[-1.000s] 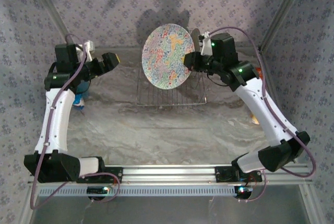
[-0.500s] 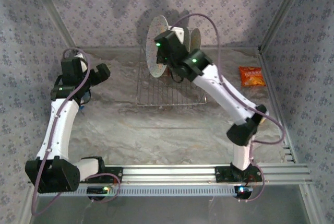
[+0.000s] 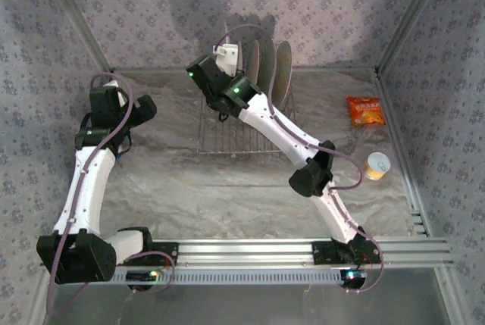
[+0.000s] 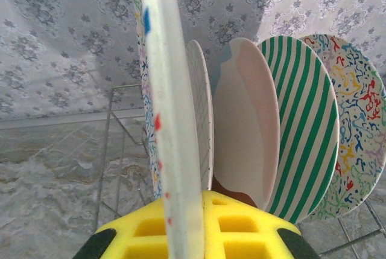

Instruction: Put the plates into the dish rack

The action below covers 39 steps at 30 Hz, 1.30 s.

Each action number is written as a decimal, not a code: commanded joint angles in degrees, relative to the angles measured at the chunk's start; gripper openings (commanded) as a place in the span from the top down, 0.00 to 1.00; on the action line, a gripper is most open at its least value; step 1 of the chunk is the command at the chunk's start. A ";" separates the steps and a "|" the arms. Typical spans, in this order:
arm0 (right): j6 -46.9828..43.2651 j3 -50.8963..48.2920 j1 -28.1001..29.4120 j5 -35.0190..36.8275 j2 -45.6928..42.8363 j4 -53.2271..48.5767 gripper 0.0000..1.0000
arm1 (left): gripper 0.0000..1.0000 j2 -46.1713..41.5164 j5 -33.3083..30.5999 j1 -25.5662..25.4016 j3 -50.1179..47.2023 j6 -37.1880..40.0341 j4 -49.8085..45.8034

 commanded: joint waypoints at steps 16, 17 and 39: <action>0.16 3.72 -2.12 2.84 7.25 10.44 1.00 | 0.01 -0.31 0.17 0.12 0.64 0.95 1.33; -0.03 3.76 -2.19 2.88 7.61 10.85 1.00 | 0.01 -0.49 0.12 0.24 0.51 0.96 1.47; 0.91 5.08 -3.43 -0.19 12.36 12.72 1.00 | 0.01 0.45 2.30 0.96 1.03 0.39 1.44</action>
